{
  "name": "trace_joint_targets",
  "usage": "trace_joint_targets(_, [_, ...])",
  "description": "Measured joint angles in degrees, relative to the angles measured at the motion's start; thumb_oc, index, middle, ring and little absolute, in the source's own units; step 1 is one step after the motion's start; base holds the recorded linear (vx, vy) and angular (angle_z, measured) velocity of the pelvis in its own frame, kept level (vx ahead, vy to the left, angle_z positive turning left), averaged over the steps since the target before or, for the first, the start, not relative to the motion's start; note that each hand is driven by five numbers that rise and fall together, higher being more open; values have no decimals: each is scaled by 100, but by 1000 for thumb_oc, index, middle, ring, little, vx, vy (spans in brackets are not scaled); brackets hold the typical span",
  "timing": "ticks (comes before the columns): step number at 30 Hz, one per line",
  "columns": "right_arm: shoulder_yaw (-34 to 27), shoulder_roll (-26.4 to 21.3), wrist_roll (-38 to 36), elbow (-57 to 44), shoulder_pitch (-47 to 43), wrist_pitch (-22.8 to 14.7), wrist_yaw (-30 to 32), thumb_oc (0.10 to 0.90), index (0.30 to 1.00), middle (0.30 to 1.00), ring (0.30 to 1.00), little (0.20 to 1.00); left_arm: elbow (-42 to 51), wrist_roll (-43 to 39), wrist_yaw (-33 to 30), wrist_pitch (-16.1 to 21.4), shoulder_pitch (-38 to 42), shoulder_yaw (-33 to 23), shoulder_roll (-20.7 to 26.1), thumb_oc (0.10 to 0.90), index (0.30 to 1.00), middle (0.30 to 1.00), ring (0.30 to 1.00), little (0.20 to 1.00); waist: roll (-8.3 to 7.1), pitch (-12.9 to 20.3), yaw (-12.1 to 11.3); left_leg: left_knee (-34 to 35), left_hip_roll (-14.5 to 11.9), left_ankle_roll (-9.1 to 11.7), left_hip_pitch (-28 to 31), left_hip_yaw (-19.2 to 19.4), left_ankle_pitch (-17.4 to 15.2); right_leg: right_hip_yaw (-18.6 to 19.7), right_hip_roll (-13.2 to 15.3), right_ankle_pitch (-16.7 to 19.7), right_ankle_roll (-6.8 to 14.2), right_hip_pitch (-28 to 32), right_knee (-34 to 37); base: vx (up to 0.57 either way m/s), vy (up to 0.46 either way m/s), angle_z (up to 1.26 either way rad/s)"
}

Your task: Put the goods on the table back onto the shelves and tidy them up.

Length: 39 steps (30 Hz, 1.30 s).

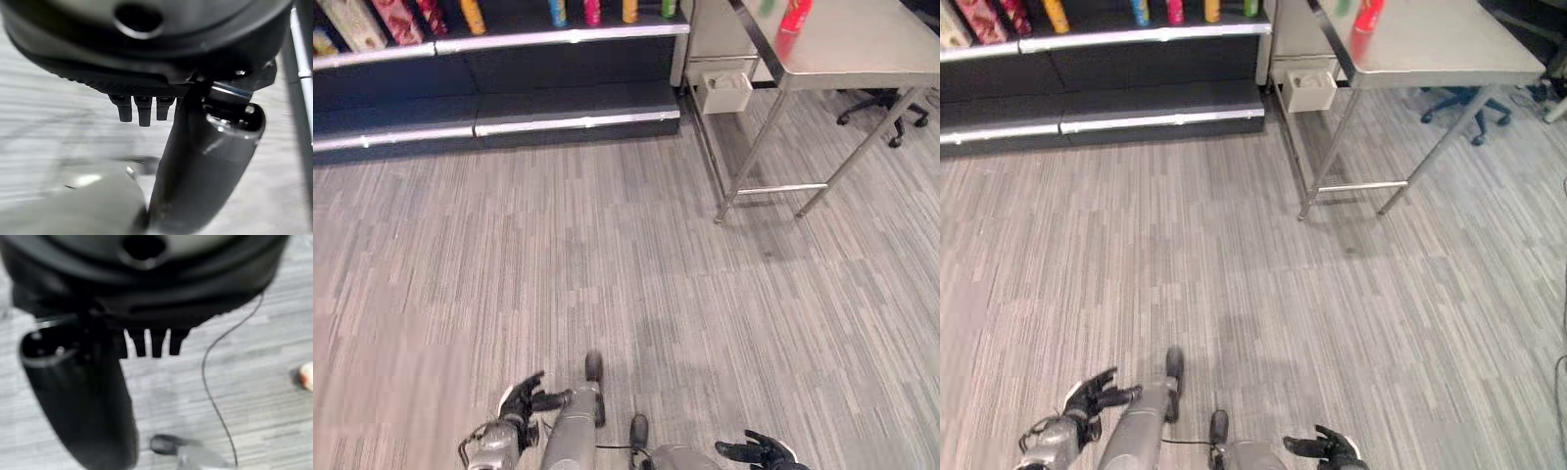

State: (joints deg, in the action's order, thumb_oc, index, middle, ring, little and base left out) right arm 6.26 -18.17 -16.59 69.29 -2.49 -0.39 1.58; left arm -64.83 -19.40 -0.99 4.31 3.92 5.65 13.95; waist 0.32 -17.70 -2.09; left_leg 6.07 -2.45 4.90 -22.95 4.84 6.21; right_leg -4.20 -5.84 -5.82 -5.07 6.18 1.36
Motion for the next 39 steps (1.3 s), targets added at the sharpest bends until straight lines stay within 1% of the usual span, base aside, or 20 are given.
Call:
trace_joint_targets(2, [-114, -38, 47, 157, 37, 0, -22, 800, 900, 900, 900, 900, -286, 118, 22, -86, -403, -27, -39, 800, 900, 900, 900, 900, 31, 110, -117, -37, 7, -197, 144, 273, -134, 337, -65, -268, 49, 454, 52, 1103, 374, -81])
trace_joint_targets(3, [-387, 46, 102, 247, 167, 11, -18, 800, 900, 900, 900, 900, -523, 157, -9, -184, -662, -289, -129, 800, 900, 900, 900, 900, -218, 307, -332, -645, 180, -594, 497, 754, -380, 672, 259, -655, 593, 672, -88, 873, 348, -138])
trace_joint_targets(4, [-345, 100, 137, 259, 555, -118, -51, 800, 900, 900, 900, 900, -639, 157, 2, -386, -1197, -456, -202, 800, 900, 900, 900, 900, -555, 846, -287, -1227, 806, -1108, 1267, 1088, -710, 481, 638, -804, 1334, 648, -968, 552, 270, -122])
trace_joint_targets(5, [-136, -49, 156, 26, 890, -150, -21, 800, 900, 900, 900, 900, -416, 158, 2, -390, -1443, -213, -187, 800, 900, 900, 900, 900, -149, 1270, -186, -705, 713, -1345, 1981, 865, -681, -28, 316, -699, 1343, -45, -2758, 606, 362, -38])
trace_joint_targets(6, [45, 100, 179, -275, 952, -47, -59, 800, 900, 900, 900, 900, -197, 148, -80, -390, -1192, -85, 54, 800, 900, 900, 900, 900, -322, 1194, 5, -491, 794, -1556, 2348, 649, -650, -322, 772, 606, 1110, -1572, -5787, 516, 308, 24])
trace_joint_targets(7, [31, 152, 188, -511, 970, 2, -66, 800, 900, 900, 900, 900, -151, 147, -98, -277, -810, 3, 151, 800, 900, 900, 900, 900, -310, 1094, 127, -525, 819, -1544, 2558, 458, -850, -226, 1130, 728, 798, -2848, -7273, 668, 232, 56])
trace_joint_targets(8, [0, 158, 200, -632, 855, 12, -8, 800, 900, 900, 900, 900, -160, 153, -100, -274, -416, 124, 136, 800, 900, 900, 900, 900, -155, 962, 289, -432, 782, -1488, 3058, 316, -1080, -233, 1511, 448, 620, -3685, -7322, 688, 60, 39])
trace_joint_targets(10, [128, 166, 217, -718, 764, 31, -7, 800, 900, 900, 900, 900, -9, 139, -111, -210, -236, 35, 46, 800, 900, 900, 900, 900, 143, 922, 337, -189, 567, -1035, 3661, 247, -1229, -569, 1402, 58, 537, -3879, -5807, 517, -27, 9])
trace_joint_targets(11, [597, 177, 290, -640, 524, 34, -12, 800, 900, 900, 900, 900, 113, 140, -93, 6, -153, -136, 127, 800, 900, 900, 900, 900, 64, 916, 384, -359, 537, -633, 3906, 154, -1468, -579, 803, -174, 817, -3677, -2887, 359, -52, 22])
trace_joint_targets(12, [627, 215, 278, -669, 561, 10, -30, 800, 900, 900, 900, 900, 37, 139, -123, 46, -21, -188, 202, 800, 900, 900, 900, 900, -163, 942, 486, -607, 735, -328, 4149, 33, -1689, -356, 345, -97, 551, -3347, -1324, 406, -76, 53])
trace_joint_targets(13, [561, 254, 278, -651, 709, 9, -46, 800, 900, 900, 900, 900, -10, 146, -84, 39, -45, -158, 246, 800, 900, 900, 900, 900, -501, 928, 502, -1261, 1010, -187, 4187, 97, -1833, -56, 425, 207, -358, -2845, -839, 448, -92, 91])
trace_joint_targets(15, [231, 67, 276, -374, 742, -39, -37, 800, 900, 900, 900, 900, -91, 149, -97, -43, -217, -121, -130, 800, 900, 900, 900, 900, -292, 905, 555, -1280, 886, -397, 3864, -392, -2497, 189, 390, 1869, -148, -1889, -239, 254, -100, 79])
trace_joint_targets(16, [174, 81, 274, -300, 613, -67, -15, 800, 900, 900, 900, 900, 47, 148, -99, -30, -248, -118, -145, 800, 900, 900, 900, 900, -324, 904, 337, -1083, 847, -655, 3213, -336, -2346, 257, 378, 1966, -212, -1545, 289, 201, -121, 14])
trace_joint_targets(19, [157, 41, 247, -259, 357, -174, -7, 800, 900, 900, 900, 900, -33, 147, -98, -70, -445, -28, -162, 800, 900, 900, 900, 900, -344, 863, 258, -460, 419, -506, 2761, -231, -892, 293, 239, 1643, -40, -1119, 450, 89, -103, -17])
trace_joint_targets(25, [177, 68, 240, -216, 222, -162, -2, 800, 900, 900, 900, 900, 71, 142, -101, -10, -176, 55, -119, 800, 900, 900, 900, 900, -383, 720, 331, -1493, 637, -248, 2113, -203, -975, 243, 674, 1573, -32, -1004, 379, -25, -38, 8])
trace_joint_targets(27, [63, 58, 241, -205, 236, -156, -6, 800, 900, 900, 900, 900, 65, 141, -107, 40, 17, 87, -95, 800, 900, 900, 900, 900, -278, 580, 398, -1901, 603, 100, 2030, -167, -714, -41, 764, 1302, 124, -845, 262, -14, 7, 39])
trace_joint_targets(31, [48, 106, 233, -54, 56, -153, 18, 800, 900, 900, 900, 900, 0, 140, -134, 39, 46, 65, 13, 800, 900, 900, 900, 900, -506, 309, 300, -3868, 611, 198, 1170, 115, -843, 145, 1018, 807, 135, -643, 163, 122, 100, -21])
trace_joint_targets(32, [2, 107, 223, -28, 19, -143, 25, 800, 900, 900, 900, 900, -45, 142, -128, 20, -42, 94, 15, 800, 900, 900, 900, 900, -515, 338, 274, -3209, 499, -128, 1269, 117, -1065, 205, 1028, 802, 144, -623, 289, 168, 142, -58])
trace_joint_targets(35, [-128, 20, 216, 115, -50, -91, 56, 800, 900, 900, 900, 900, -158, 154, -95, -71, -145, 133, -110, 800, 900, 900, 900, 900, -341, 323, 273, -99, 224, 37, 1826, -628, -612, 524, 932, 1003, 455, -572, 412, 208, 210, -49])
trace_joint_targets(39, [-341, -64, 221, 154, 20, -113, 101, 800, 900, 900, 900, 900, -151, 155, -100, -88, -288, 156, -169, 800, 900, 900, 900, 900, -34, 414, 267, -47, 43, -284, 2112, -266, -123, 746, 817, 903, 647, -520, 443, 95, 175, -98])
